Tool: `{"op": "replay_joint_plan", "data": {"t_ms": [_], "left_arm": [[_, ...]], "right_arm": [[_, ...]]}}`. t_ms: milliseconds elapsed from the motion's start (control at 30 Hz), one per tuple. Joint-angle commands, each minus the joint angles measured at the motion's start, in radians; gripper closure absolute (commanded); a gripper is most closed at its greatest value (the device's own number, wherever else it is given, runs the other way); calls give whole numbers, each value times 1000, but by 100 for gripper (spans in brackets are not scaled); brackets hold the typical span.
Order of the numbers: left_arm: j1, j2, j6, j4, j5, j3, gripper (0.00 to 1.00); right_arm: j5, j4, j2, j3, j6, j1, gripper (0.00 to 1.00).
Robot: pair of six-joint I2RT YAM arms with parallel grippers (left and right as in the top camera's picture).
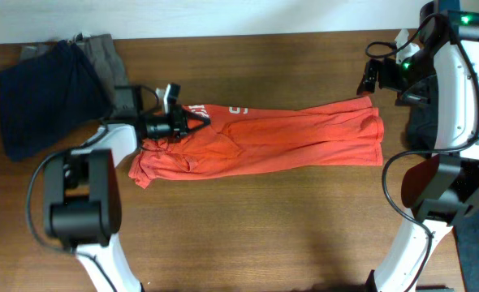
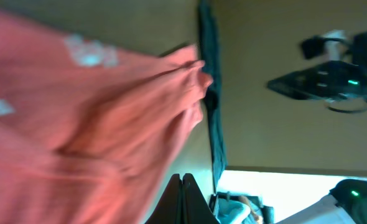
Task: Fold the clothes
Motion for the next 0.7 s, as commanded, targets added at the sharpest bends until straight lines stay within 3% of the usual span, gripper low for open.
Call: {"op": "replay_joint_plan", "data": {"t_ms": [0, 100, 267, 467, 567, 667], "left_arm": [[3, -138, 18, -61, -77, 0, 99], [3, -138, 37, -121, -125, 0, 99], [3, -132, 167, -308, -278, -1, 99], [22, -128, 175, -401, -515, -2, 99], [37, -95, 178, -399, -504, -2, 99], [52, -20, 204, -375, -379, -2, 99]], "right_arm": [[2, -3, 1, -3, -11, 5, 1], [2, -4, 1, -3, -11, 5, 1], [2, -6, 1, -3, -11, 5, 1], [2, -7, 1, -3, -11, 5, 1], [1, -6, 1, -3, -11, 5, 1], [2, -6, 1, -3, -11, 5, 1]]}}
